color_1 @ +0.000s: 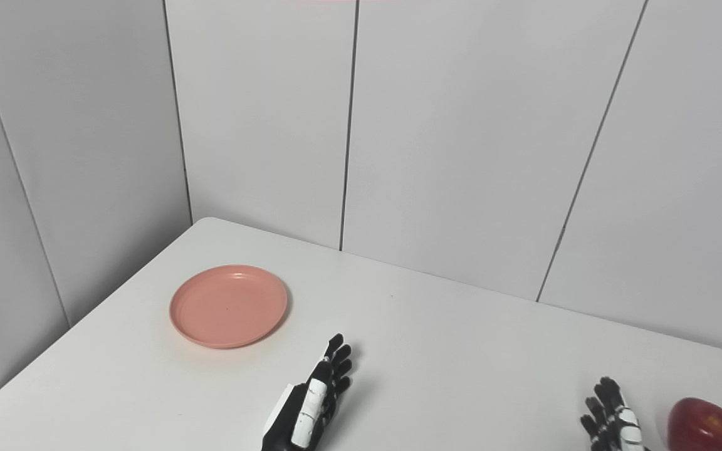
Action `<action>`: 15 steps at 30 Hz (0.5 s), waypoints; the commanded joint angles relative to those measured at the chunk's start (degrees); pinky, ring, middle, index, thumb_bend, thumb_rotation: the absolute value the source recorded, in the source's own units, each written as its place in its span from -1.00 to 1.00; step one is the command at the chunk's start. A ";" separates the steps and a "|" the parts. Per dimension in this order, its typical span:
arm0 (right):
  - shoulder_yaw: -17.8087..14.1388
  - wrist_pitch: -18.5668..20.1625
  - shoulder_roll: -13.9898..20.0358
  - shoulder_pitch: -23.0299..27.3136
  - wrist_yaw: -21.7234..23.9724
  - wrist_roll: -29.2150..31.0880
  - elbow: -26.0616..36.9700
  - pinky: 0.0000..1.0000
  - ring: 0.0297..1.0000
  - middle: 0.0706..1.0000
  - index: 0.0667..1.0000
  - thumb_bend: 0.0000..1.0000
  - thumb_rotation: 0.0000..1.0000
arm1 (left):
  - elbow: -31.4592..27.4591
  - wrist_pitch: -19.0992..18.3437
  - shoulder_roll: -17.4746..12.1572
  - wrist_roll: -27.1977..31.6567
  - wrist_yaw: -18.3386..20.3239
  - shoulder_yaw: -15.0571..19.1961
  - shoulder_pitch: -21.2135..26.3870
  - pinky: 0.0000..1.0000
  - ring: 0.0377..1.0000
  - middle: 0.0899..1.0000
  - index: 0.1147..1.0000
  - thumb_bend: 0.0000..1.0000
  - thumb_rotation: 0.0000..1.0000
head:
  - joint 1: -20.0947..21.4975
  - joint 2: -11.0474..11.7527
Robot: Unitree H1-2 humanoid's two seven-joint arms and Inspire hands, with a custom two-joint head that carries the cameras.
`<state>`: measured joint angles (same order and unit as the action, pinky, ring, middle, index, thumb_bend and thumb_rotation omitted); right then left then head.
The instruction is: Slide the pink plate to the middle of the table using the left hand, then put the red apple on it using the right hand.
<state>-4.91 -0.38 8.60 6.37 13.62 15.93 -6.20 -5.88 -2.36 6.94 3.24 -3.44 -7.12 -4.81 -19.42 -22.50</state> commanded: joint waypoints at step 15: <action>1.41 1.47 -1.58 -4.00 -1.07 -1.23 1.52 1.00 0.93 0.92 0.85 0.29 1.00 | -8.93 -3.55 -1.29 4.90 0.90 5.67 3.15 0.96 0.84 0.81 0.93 0.91 0.87 | 1.75 -0.37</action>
<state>-4.05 0.06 8.08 4.37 12.64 14.54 -3.52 -11.81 -6.01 6.52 7.53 -3.25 -1.85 -3.85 -17.75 -22.94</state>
